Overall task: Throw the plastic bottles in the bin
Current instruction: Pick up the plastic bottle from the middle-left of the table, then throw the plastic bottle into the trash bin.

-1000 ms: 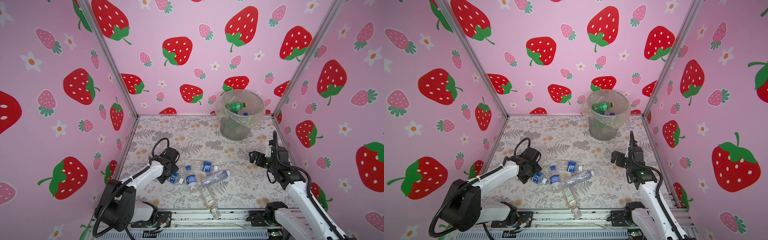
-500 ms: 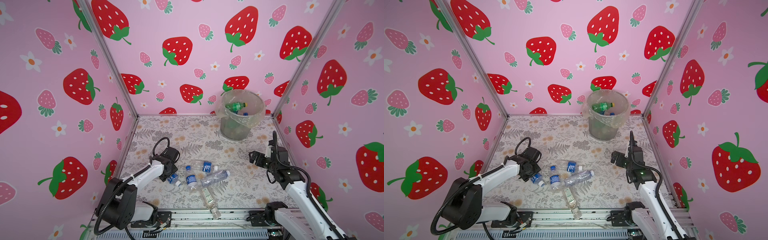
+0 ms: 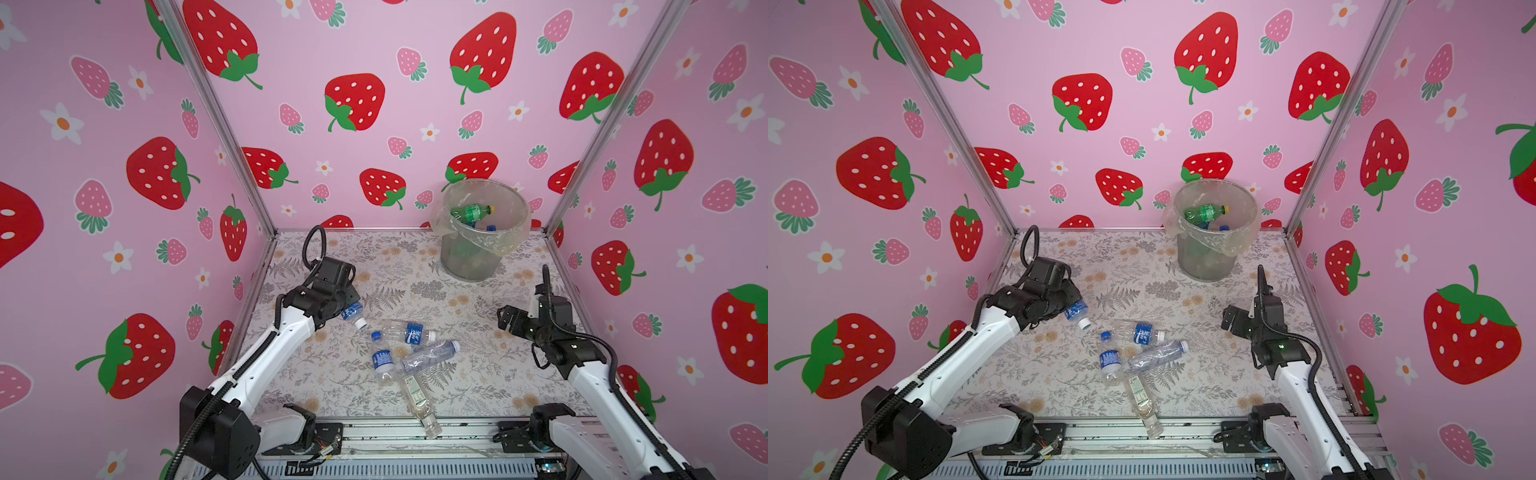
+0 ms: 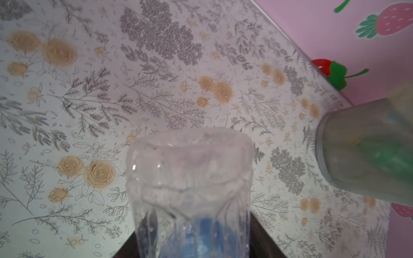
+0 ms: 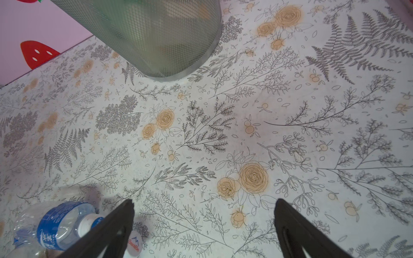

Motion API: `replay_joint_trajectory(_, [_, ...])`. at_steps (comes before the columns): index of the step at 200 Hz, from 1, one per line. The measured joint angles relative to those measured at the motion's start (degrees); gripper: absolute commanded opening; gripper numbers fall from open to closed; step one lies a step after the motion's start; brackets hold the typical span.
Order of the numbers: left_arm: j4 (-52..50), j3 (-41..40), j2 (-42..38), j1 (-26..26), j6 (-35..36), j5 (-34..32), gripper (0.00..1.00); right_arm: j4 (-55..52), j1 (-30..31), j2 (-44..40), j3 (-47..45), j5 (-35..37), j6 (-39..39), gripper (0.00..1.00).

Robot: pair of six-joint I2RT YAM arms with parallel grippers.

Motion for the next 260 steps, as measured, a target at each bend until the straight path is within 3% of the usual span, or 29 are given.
replay_joint_trajectory(65, [2.45, 20.04, 10.23, -0.66, 8.85, 6.84, 0.55, 0.55, 0.0, -1.07, -2.69, 0.66, 1.97, 0.99])
replay_joint_trajectory(101, [6.25, 31.17, 17.73, -5.7, 14.73, 9.16, 0.55, 1.14, 0.0, -2.4, -3.06, 1.09, 2.36, 0.99])
replay_joint_trajectory(138, [11.58, 45.03, 28.11, -11.39, 19.15, 12.9, 0.54, 1.31, 0.0, -2.91, -4.63, 1.33, 3.06, 0.99])
replay_joint_trajectory(187, [15.3, 66.27, 45.53, -13.97, 22.53, 17.9, 0.54, 1.33, 0.0, -3.13, -4.96, 1.73, 3.39, 0.99])
replay_joint_trajectory(227, [20.59, 67.21, 50.47, -14.73, 22.95, 21.84, 0.52, 1.88, 0.0, -3.13, -4.96, 2.64, 3.41, 1.0])
replay_joint_trajectory(260, [28.83, 52.74, 43.47, -15.23, 22.71, 22.56, 0.53, 2.91, 0.0, -2.67, -4.96, 3.8, 3.34, 0.99])
